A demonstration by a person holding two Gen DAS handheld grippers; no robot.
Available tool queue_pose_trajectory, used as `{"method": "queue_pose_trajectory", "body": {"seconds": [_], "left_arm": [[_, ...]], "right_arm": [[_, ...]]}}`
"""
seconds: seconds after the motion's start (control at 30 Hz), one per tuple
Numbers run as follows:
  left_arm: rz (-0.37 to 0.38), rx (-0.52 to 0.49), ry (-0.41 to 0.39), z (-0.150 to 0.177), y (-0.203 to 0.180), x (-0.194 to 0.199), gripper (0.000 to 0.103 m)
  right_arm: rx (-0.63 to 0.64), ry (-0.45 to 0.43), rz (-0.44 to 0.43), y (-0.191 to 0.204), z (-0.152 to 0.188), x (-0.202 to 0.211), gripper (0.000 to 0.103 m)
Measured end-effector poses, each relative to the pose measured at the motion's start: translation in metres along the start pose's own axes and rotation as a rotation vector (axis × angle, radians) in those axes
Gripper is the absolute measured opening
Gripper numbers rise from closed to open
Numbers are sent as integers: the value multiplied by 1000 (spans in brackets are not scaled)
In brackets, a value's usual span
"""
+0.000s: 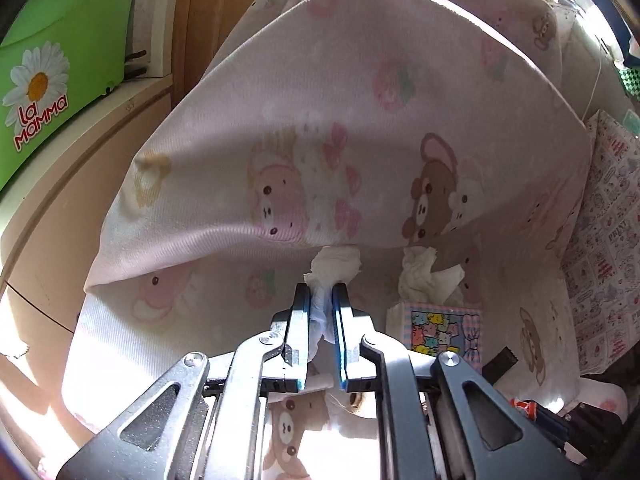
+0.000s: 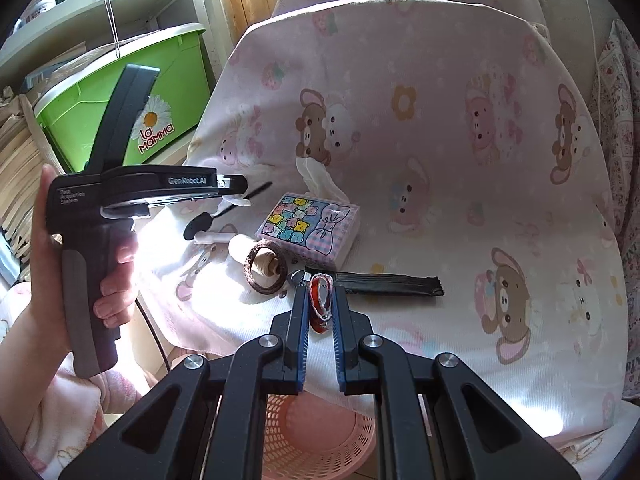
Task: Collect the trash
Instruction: 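Close the left tool on the white crumpled tissue and lift it, then carry the tissue in the left tool and wrapper in the right tool over the pink basket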
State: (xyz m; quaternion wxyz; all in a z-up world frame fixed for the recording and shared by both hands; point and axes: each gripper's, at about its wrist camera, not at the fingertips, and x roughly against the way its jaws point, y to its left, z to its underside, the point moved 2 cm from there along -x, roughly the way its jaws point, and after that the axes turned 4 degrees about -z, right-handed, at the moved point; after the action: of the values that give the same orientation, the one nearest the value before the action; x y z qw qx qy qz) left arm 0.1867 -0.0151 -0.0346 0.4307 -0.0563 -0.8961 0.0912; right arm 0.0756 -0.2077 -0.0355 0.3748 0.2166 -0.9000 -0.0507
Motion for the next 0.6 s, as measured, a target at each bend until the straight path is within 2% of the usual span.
{"method": "queue_pose_trajectory", "body": {"seconds": [0.07, 0.37, 0.43, 0.6], "left_arm": [[50, 12, -1, -1, -1, 11, 10], [131, 75, -2, 1, 11, 38, 10], [127, 80, -2, 2, 14, 42, 10], [50, 11, -13, 14, 11, 55, 10]], "right_arm": [[-6, 0, -5, -1, -1, 1, 12], [14, 3, -2, 6, 0, 0, 12], [22, 0, 4, 7, 0, -1, 12], [31, 6, 9, 9, 2, -2, 12]]}}
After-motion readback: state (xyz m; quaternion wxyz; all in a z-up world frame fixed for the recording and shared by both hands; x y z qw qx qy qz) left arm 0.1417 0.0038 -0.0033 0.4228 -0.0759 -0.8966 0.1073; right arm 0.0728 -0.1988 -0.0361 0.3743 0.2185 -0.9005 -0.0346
